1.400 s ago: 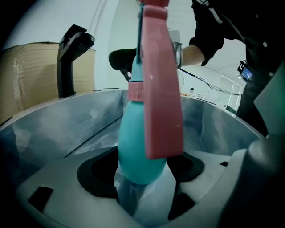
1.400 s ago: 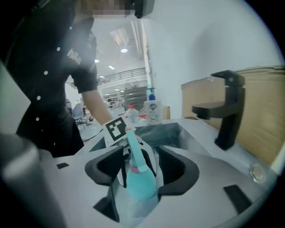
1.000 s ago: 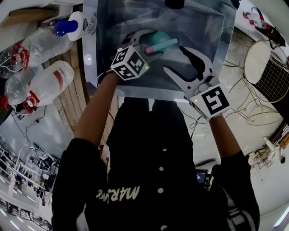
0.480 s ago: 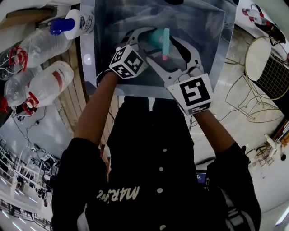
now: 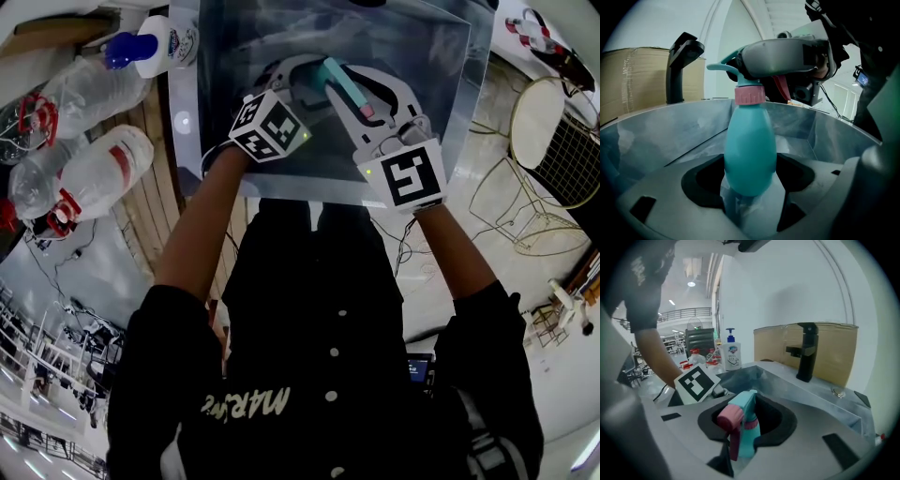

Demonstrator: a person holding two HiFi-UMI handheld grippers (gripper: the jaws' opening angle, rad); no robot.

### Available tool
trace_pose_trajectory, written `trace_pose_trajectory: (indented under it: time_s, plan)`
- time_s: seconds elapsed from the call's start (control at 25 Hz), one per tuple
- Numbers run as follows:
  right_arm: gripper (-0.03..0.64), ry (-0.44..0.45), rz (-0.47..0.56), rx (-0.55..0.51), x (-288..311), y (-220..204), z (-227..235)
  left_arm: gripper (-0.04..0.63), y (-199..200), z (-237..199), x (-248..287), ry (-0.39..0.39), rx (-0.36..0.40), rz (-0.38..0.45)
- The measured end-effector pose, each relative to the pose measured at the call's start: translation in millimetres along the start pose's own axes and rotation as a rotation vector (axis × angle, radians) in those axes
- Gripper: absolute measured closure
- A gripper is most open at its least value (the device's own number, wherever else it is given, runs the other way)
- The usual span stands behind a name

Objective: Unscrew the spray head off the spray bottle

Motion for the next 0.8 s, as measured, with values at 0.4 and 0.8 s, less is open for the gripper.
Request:
trace_pose_trajectory:
  time_s: [0.4,0.8]
  plan:
    - [0.511,0.664,-0.024,-0.093,-2.7,-6.8,18.8,0.235,-2.0,-2.2,1.3,-0.028,0.019,0.011]
    - [0.376,0.567,-0.018,-0.072,-11.3,-3.1,22.2,0.235,-0.8,-0.7,1.5,-0.024,0.015,0.003]
Point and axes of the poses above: the fingertips, and each gripper's own axes: x forward along the fingers, z to its right, y out of its top, the point moved 5 cm from there along -x, backward along the fingers, and after that the axes turned 13 degrees about z, right-handed, at the moved point
